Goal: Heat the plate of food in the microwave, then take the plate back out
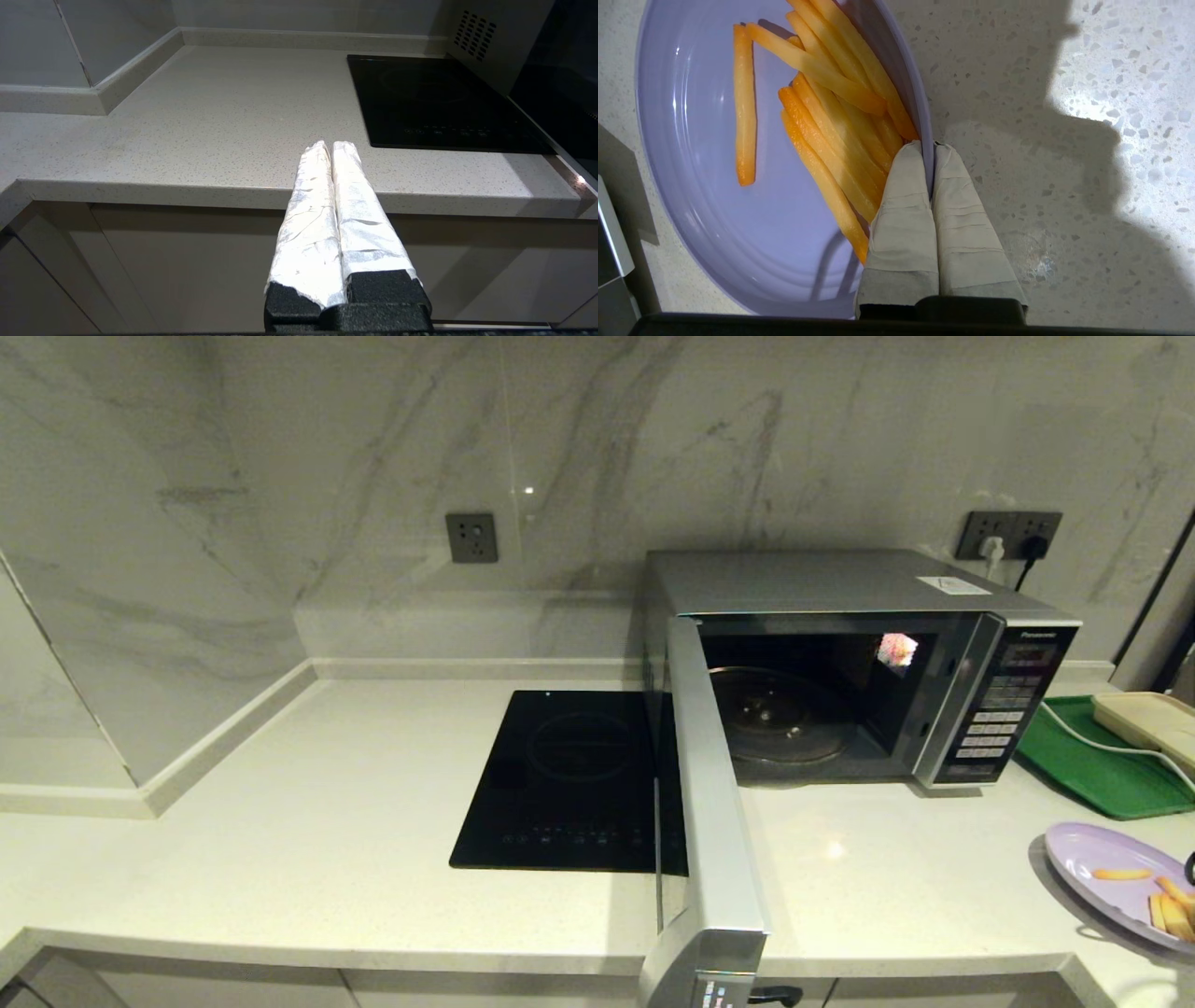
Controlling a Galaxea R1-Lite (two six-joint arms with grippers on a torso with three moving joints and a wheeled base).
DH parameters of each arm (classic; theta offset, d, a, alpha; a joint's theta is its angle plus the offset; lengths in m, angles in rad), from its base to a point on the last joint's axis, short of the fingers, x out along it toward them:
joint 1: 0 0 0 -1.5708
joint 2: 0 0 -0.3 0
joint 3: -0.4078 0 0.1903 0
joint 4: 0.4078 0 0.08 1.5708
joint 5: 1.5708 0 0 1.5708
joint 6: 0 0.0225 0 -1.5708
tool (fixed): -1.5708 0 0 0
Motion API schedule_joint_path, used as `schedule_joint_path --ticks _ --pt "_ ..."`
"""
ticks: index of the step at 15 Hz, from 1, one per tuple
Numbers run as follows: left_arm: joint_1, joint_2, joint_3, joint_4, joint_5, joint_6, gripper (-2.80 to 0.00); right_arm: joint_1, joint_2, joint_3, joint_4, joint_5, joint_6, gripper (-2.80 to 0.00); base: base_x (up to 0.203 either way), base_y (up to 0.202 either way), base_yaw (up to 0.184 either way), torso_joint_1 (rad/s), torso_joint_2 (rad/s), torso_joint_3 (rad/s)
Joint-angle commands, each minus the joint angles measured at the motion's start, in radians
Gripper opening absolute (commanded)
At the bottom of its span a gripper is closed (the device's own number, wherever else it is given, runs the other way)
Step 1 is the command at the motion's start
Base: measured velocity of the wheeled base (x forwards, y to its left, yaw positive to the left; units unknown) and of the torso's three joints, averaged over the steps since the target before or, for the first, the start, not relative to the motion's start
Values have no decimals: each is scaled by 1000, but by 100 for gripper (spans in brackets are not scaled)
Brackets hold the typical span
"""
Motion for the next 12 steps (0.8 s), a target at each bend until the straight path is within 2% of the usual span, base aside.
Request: schedule_joint_path --ticks 1,2,3,7,12 --pt "1 0 0 0 0 -1 -280 0 14 -5 0 0 -2 -280 0 0 0 0 0 0" --pt "-1 -2 0 0 0 -1 -280 -1 19 -6 0 0 -5 -62 0 0 0 0 0 0" --pt "-1 -1 0 0 0 -1 -280 -1 19 -6 0 0 -6 0 0 0 0 0 0 0" --pt "1 -1 0 0 0 -1 -280 -2 4 -5 1 5 -7 0 0 0 0 0 0 0" --pt "1 0 0 0 0 -1 -280 -33 -190 33 17 64 -51 0 0 0 0 0 0 0"
